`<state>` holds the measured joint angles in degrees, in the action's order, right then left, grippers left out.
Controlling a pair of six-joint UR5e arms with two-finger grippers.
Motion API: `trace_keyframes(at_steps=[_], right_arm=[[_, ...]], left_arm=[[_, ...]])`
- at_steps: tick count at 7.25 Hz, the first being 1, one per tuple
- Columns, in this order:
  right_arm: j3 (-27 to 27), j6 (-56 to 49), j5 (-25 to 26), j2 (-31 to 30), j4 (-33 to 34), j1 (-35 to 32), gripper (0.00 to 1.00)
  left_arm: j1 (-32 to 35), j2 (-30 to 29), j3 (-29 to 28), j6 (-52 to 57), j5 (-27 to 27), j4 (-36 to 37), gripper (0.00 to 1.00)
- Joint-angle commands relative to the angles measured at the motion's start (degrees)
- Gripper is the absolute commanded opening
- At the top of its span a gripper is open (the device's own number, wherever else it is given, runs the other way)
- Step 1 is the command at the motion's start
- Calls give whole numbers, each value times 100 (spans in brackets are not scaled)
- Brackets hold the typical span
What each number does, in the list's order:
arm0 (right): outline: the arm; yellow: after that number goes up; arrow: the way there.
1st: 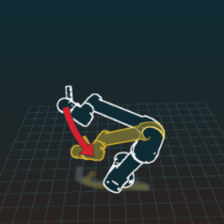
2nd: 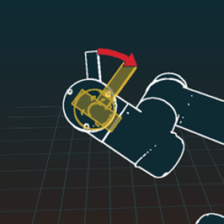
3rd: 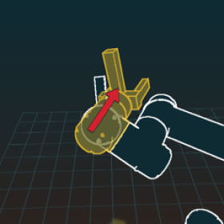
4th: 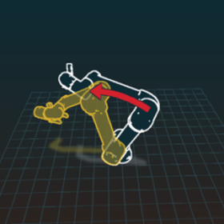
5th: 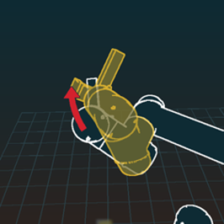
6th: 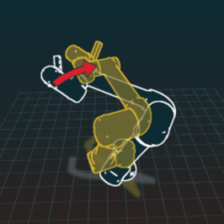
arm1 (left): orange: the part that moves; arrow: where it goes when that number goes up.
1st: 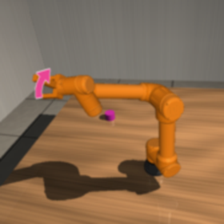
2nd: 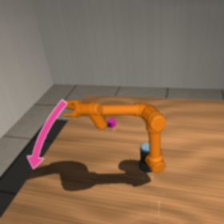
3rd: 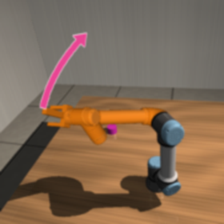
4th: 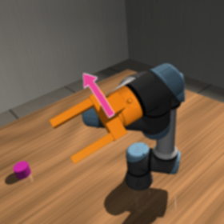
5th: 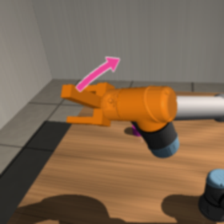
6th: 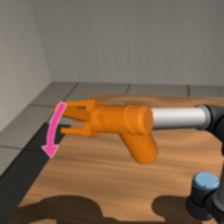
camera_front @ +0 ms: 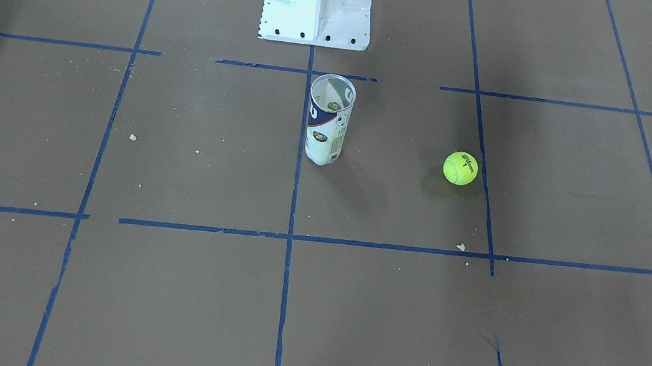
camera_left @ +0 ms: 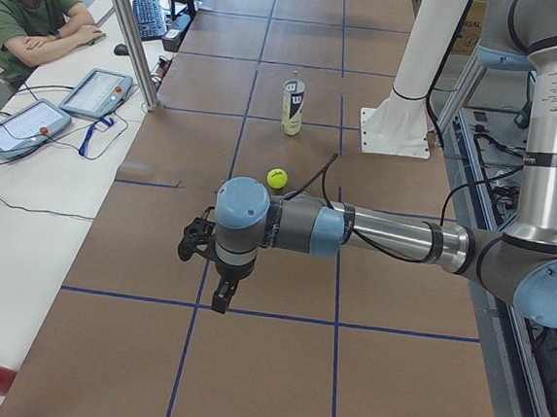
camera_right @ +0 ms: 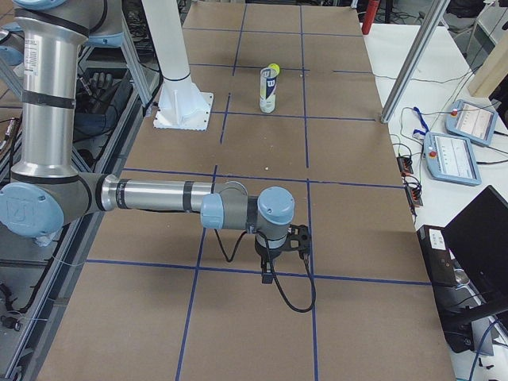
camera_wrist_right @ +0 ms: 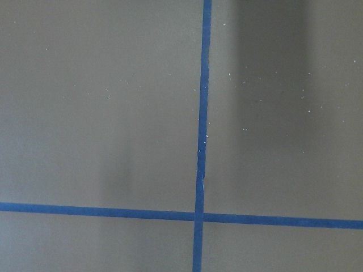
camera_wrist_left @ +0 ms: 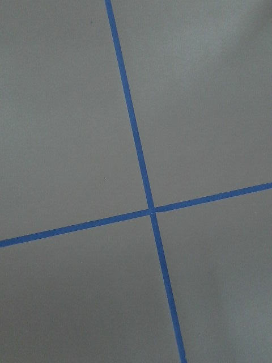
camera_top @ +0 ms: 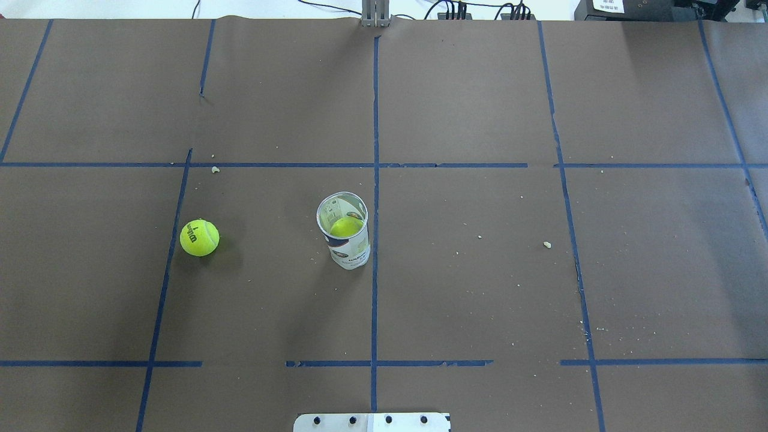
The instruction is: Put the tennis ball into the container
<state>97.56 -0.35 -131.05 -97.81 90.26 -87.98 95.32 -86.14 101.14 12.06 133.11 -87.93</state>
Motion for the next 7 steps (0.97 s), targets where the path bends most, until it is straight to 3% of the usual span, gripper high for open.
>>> trace_keyframes(at_steps=[1,4,5,7], right_arm=[[0,0,0,-1,0,0,100],[0,0,0,-1,0,0,100],[0,0,0,-1,0,0,100],[0,0,0,-1,0,0,100]], left_arm=[[4,9,81,16,-4,13,100],[-5,-130,195,-36,-65,-31,100],[-5,-479,152,-45,-74,-74,100],[4,-563,-182,-2,-5,-659,100]])
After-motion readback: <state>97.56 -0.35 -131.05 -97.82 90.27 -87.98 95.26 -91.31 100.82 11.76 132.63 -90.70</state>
